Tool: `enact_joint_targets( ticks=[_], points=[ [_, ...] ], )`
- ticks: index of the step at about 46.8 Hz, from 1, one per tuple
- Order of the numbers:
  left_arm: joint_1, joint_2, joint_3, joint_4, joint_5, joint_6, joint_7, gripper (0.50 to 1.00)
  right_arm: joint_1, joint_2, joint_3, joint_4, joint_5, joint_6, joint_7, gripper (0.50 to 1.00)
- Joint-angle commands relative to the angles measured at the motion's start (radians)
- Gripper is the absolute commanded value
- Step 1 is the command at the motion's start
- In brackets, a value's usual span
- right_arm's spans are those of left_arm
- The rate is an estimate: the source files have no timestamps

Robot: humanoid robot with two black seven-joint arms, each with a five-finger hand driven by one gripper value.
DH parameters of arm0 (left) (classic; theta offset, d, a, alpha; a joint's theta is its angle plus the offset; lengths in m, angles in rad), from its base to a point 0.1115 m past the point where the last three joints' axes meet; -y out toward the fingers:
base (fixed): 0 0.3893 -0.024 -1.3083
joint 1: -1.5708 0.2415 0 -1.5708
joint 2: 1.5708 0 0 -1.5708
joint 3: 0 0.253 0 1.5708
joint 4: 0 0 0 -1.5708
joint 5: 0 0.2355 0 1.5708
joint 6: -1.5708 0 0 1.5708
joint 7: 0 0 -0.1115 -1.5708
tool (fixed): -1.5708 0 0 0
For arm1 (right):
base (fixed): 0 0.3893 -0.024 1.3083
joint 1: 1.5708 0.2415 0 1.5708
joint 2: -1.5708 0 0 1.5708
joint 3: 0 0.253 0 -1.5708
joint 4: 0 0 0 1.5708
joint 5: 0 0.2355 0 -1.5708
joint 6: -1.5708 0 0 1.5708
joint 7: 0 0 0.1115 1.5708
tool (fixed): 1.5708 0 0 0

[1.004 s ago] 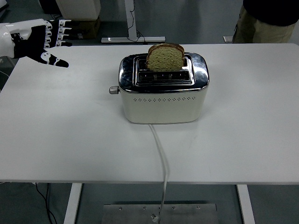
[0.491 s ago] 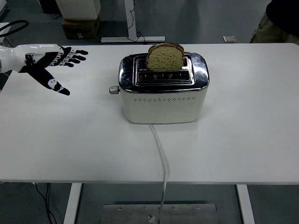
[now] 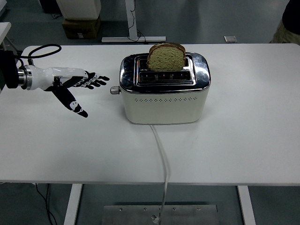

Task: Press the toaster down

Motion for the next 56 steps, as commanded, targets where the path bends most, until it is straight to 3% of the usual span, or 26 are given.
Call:
enact_joint_targets(
  ticks=[1,56],
  points=[
    [-0.002,-0.011,0.007,0.0,0.0,0.0,0.0,1.0,0.0,0.0,0.0,-0.001,0.0,0.0,0.0,1.0],
    [0.013,-0.022,0.013,0.012,0.0,0.0,0.001,1.0,0.0,0.0,0.0,0.0,0.0,0.0,-0.001,0.998]
  ],
)
